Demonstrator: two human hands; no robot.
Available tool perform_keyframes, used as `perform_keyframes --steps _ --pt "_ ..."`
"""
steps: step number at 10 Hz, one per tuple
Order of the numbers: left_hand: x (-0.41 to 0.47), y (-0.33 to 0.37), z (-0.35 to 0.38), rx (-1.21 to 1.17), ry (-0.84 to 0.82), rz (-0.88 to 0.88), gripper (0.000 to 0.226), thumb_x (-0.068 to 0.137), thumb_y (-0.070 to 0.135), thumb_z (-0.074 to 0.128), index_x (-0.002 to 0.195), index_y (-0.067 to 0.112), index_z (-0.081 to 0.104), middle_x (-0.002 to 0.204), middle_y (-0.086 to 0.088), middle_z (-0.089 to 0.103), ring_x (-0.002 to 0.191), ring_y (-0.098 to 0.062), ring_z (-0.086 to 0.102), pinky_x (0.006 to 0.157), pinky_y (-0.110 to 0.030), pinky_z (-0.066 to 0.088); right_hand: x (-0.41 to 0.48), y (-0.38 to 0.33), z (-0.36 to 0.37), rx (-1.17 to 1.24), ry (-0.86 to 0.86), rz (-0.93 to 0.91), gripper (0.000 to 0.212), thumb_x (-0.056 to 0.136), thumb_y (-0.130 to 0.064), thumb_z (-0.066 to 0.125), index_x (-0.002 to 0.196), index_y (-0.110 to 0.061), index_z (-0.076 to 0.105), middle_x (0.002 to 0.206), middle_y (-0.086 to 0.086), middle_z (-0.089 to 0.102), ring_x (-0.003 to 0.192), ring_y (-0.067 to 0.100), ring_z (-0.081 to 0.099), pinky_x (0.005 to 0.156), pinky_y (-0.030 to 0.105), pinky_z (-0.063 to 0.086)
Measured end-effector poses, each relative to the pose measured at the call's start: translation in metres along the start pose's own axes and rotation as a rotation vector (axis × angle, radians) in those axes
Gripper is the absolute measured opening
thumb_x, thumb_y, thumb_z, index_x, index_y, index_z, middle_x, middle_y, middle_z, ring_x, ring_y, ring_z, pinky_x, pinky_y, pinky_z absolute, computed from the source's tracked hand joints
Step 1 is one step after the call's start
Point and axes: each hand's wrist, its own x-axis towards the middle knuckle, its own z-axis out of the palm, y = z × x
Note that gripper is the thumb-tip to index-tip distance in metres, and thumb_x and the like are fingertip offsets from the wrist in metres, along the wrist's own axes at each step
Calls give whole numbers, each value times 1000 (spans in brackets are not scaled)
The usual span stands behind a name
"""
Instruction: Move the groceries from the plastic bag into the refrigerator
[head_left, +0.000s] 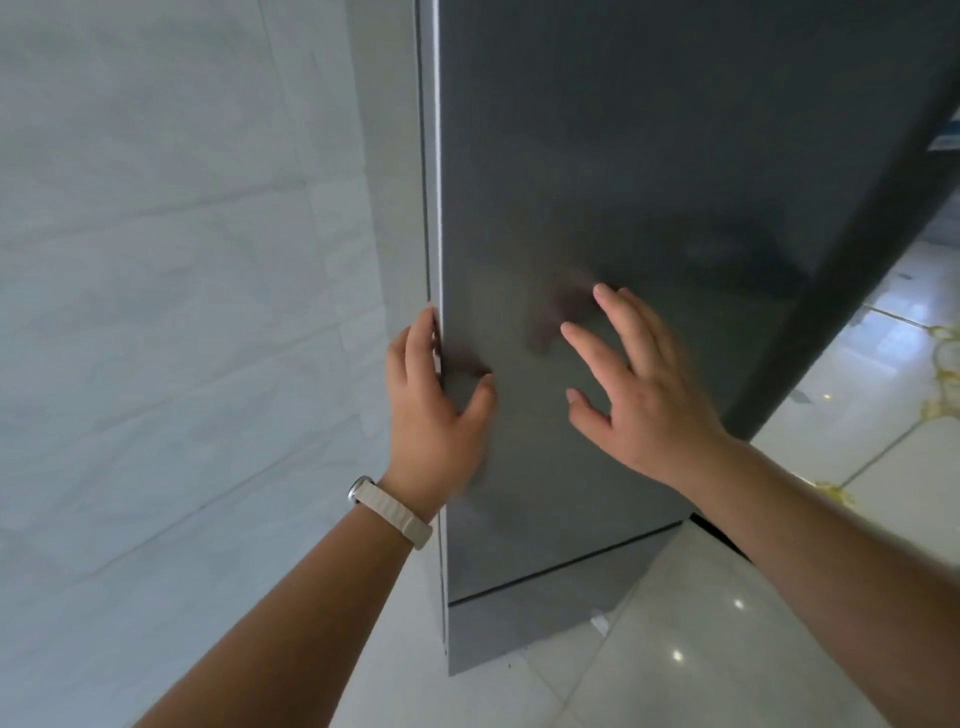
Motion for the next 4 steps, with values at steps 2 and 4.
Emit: perform_keyframes --steps 2,4 --pt "-24 16 -25 104 -232 -127 81 87 19 68 153 27 22 139 12 41 126 -9 45 91 -4 37 -14 -14 -26 47 -248 151 60 91 -47 51 143 -17 45 152 12 37 132 35 43 103 49 42" --pt "-67 36 -43 377 -384 -166 81 91 29 67 155 25 18 156 1 30 139 -22 38 108 -32 38 -39 -17 -60 110 -403 250 62 95 -56 42 147 -23 35 152 0 34 138 22 36 110 39 34"
